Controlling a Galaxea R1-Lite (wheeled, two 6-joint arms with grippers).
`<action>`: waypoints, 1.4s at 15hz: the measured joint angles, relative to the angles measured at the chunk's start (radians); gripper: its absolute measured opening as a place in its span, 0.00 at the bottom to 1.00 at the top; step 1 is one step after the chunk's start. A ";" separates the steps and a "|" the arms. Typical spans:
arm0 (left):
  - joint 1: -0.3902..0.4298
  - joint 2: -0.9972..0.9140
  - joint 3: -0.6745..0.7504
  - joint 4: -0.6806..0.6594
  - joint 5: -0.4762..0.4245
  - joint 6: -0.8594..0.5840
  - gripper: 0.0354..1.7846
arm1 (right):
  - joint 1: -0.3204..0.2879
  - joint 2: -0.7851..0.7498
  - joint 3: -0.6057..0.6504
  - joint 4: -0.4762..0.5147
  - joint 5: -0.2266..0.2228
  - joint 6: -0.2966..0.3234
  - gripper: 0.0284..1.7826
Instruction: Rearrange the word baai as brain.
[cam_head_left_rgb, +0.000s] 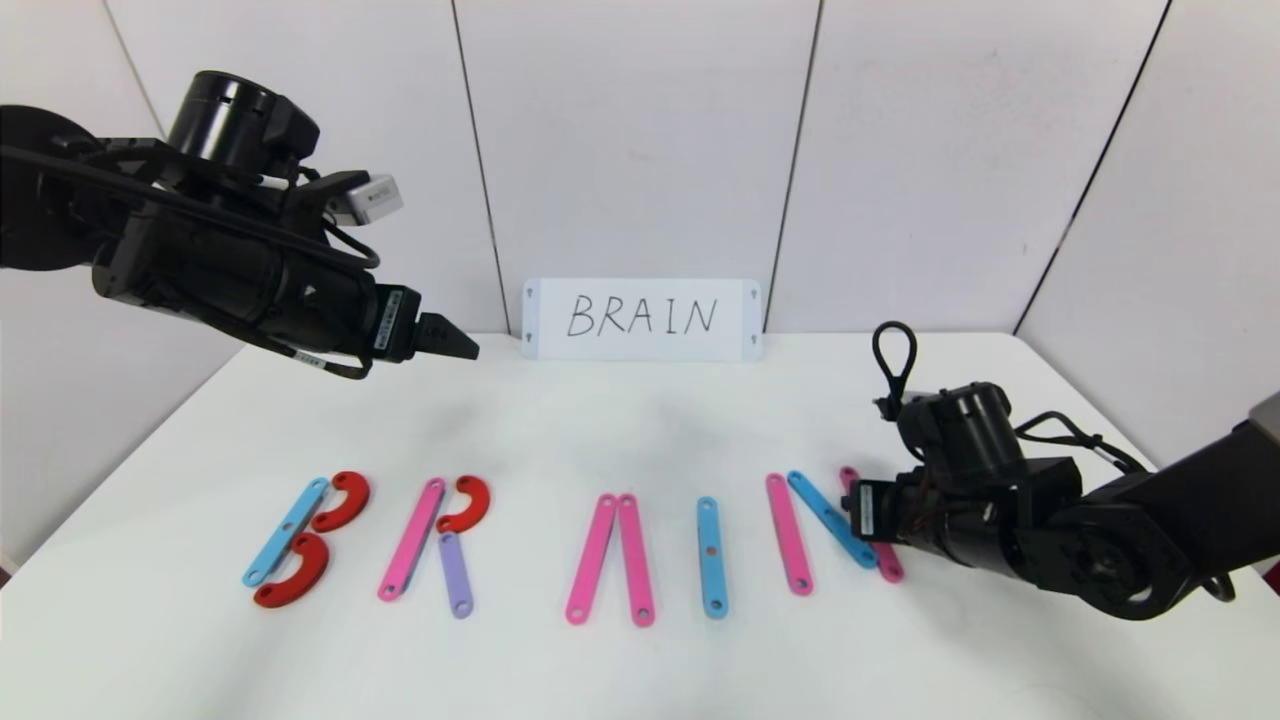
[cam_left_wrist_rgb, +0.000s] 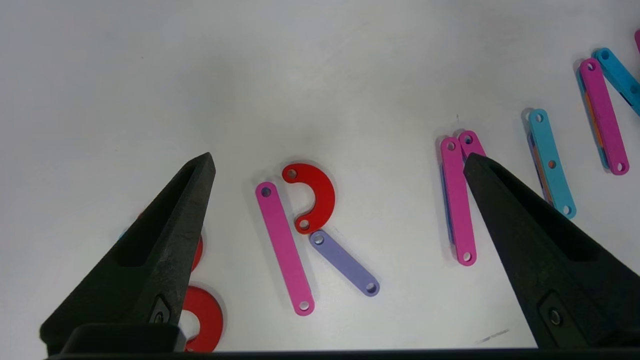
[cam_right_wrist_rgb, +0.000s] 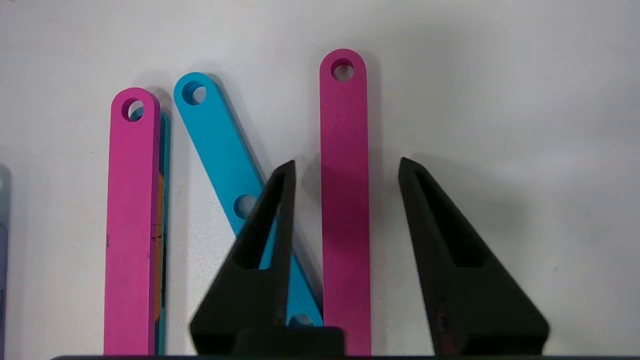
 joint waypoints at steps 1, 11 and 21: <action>0.000 0.000 0.001 -0.001 0.000 0.000 0.97 | 0.000 -0.001 0.000 0.000 -0.001 -0.001 0.54; -0.004 -0.005 0.004 -0.001 0.001 -0.001 0.97 | -0.038 -0.057 -0.093 0.043 0.006 -0.098 0.97; -0.021 -0.150 0.159 -0.013 0.012 0.005 0.97 | -0.057 -0.320 -0.196 0.341 0.140 -0.127 0.97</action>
